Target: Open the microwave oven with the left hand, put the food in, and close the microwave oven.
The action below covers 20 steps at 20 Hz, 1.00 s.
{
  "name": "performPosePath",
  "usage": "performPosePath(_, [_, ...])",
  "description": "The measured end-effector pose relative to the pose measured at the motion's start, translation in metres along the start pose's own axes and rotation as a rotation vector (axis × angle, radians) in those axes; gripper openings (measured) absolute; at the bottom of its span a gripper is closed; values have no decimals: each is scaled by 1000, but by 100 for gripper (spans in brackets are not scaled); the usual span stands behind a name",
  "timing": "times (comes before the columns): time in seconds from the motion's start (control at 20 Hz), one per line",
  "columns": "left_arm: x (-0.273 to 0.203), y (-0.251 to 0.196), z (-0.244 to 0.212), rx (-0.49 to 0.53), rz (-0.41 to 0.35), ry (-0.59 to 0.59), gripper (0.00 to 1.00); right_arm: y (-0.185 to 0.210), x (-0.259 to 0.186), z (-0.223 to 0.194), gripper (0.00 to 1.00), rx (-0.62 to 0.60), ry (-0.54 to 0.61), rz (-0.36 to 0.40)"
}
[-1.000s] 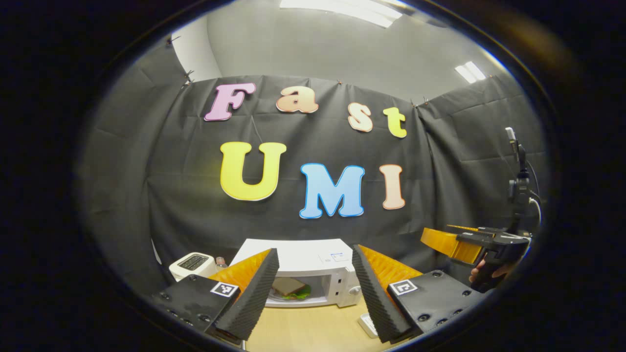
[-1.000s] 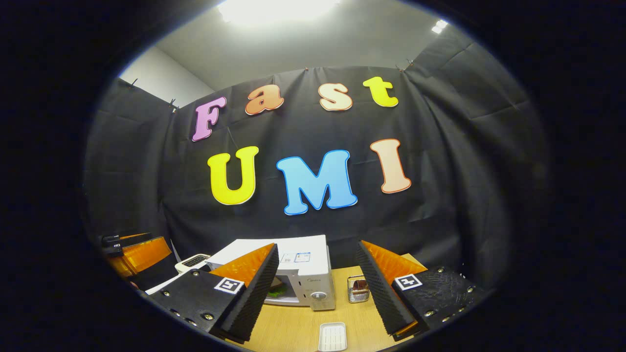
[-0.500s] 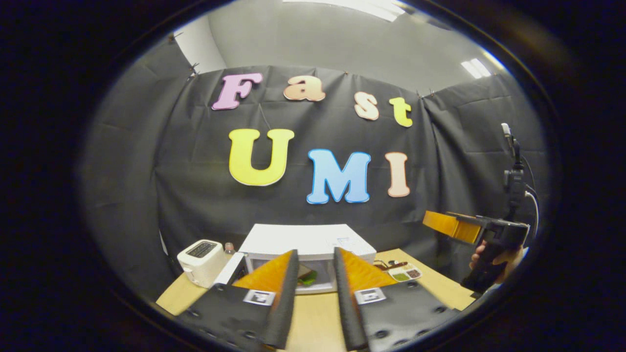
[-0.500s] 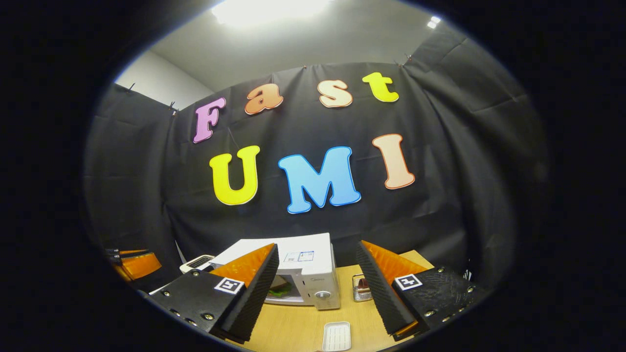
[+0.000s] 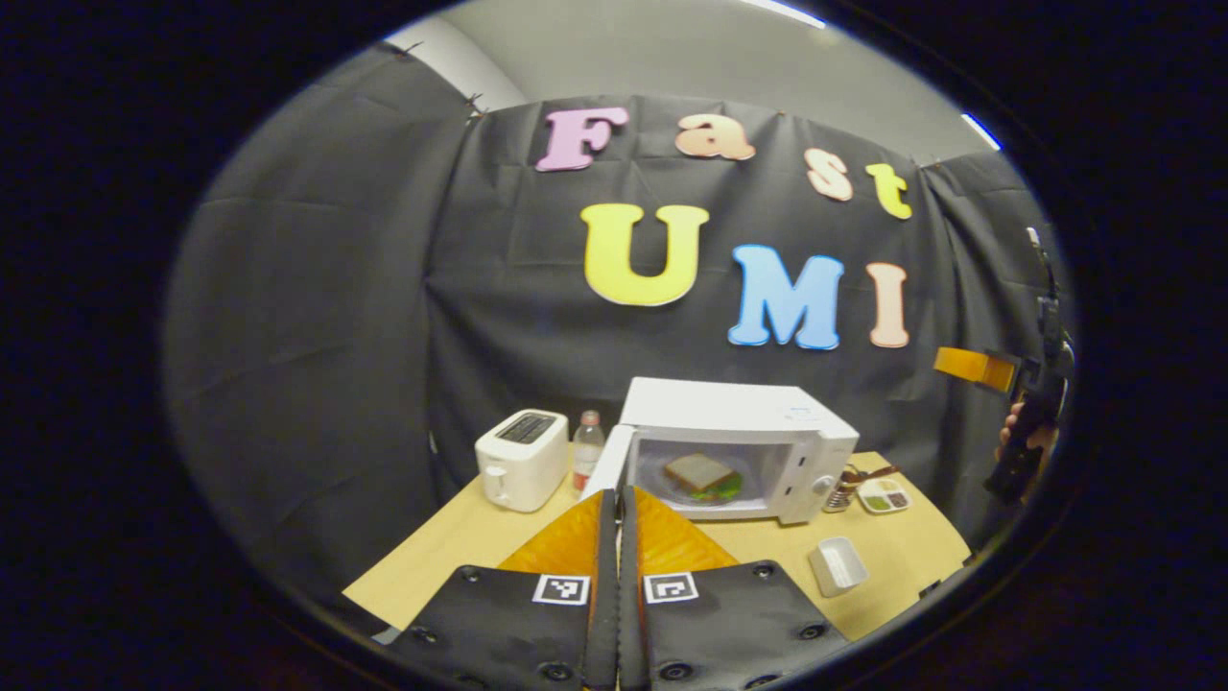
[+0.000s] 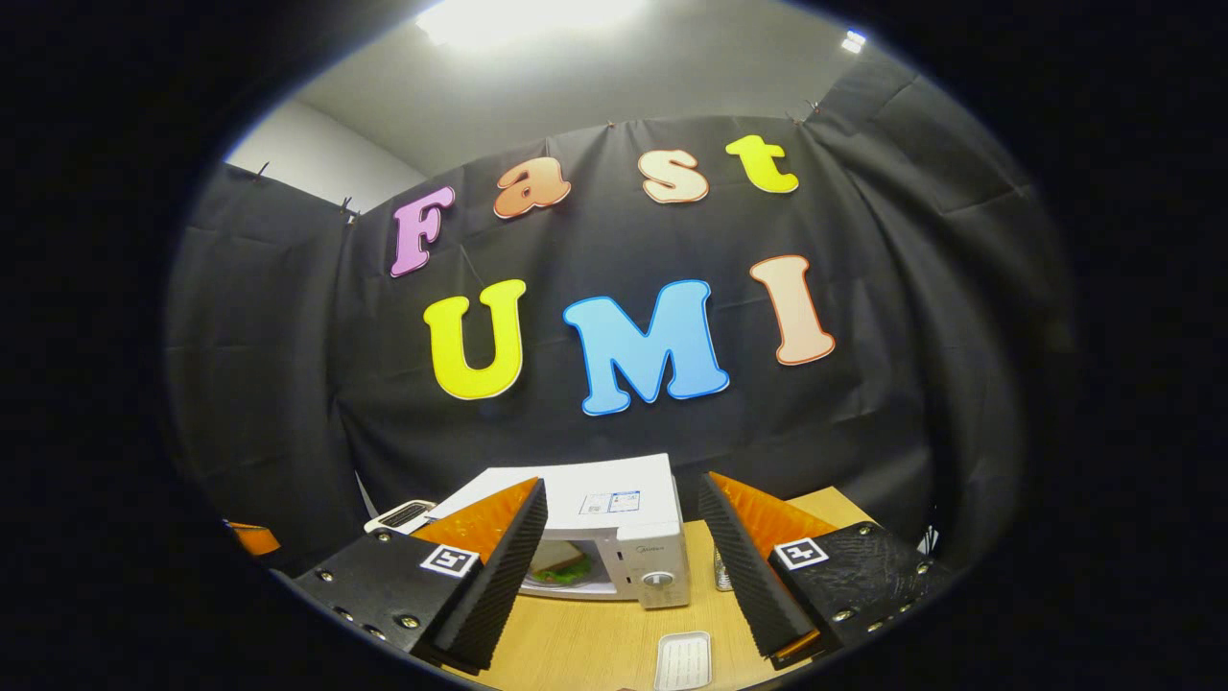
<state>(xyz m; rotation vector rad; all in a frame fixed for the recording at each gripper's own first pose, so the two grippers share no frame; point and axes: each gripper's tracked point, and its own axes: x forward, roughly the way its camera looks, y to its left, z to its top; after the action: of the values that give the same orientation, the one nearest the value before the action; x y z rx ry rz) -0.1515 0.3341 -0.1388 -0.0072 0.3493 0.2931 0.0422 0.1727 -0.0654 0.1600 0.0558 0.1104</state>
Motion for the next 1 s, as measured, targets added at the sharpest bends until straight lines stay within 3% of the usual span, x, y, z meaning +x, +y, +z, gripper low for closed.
performPosePath(0.15, [-2, 46, -34, -21, 64, 63, 7, 8, 0, -6, 96, -1, 10, 2])
performPosePath(0.3, [3, 60, -59, -1, 58, 120, 7, 12, 1, -9, 96, -5, 18, 0])
performPosePath(0.65, [5, 51, -102, 52, -7, 232, 7, 15, 7, -13, 96, -9, 29, -3])
performPosePath(1.0, [1, 29, -106, 61, -69, 253, 7, 9, 12, -15, 96, -18, 45, -1])
